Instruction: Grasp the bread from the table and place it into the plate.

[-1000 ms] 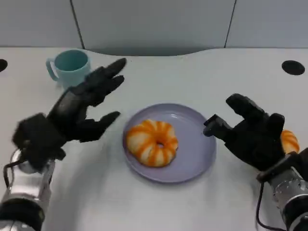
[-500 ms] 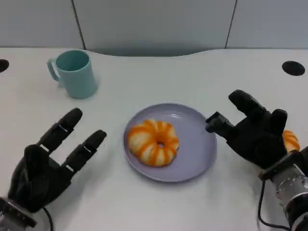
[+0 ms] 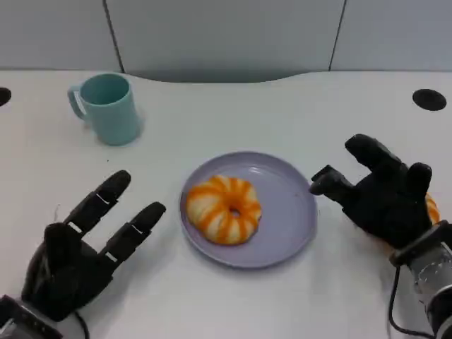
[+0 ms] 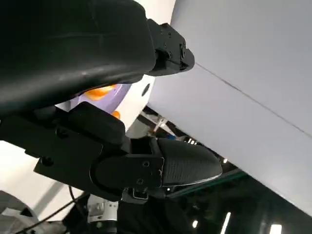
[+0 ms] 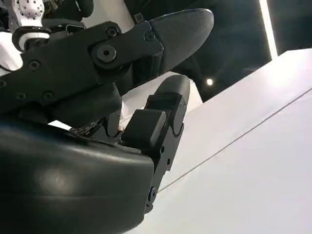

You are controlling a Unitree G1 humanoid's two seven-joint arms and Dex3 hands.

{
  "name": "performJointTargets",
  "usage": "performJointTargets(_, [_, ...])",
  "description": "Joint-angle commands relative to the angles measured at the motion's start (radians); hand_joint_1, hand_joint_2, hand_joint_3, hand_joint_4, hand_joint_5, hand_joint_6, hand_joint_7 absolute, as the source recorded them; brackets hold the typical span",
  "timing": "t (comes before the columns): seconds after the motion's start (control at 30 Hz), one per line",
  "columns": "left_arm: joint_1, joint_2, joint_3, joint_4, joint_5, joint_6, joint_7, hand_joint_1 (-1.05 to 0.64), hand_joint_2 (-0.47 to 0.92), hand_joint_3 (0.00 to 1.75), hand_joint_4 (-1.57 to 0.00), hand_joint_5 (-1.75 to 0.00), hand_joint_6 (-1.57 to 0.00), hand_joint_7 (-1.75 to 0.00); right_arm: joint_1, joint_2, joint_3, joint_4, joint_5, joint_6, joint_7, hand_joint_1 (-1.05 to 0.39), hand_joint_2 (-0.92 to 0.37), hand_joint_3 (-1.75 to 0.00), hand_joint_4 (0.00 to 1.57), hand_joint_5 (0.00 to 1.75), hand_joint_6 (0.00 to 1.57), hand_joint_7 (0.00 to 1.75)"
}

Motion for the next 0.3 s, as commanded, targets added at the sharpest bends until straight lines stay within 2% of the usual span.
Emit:
performJointTargets(0.03, [0.010,0.004,0.015,0.001,0.016,-0.024,-0.011,-1.05,0.92,0.57,-0.21,-0.16,-0.21,-0.02,0.012,-0.015,-0.006,-0.006,0.000,-0.019,0.012,-0.47,-0.92,-0.04,0.84,0.77,1.05,0.01])
performJointTargets(0.3, [0.011,0.004,0.025,0.001,0.030,-0.034,-0.001,-1.05,0.92,0.59,-0.24,-0.18,-0.24,-0.02,0.013,-0.013,-0.007,0.002,-0.003,-0.024,-0.003,-0.49,-0.92,-0.03,0.88,0.76,1.07,0.01])
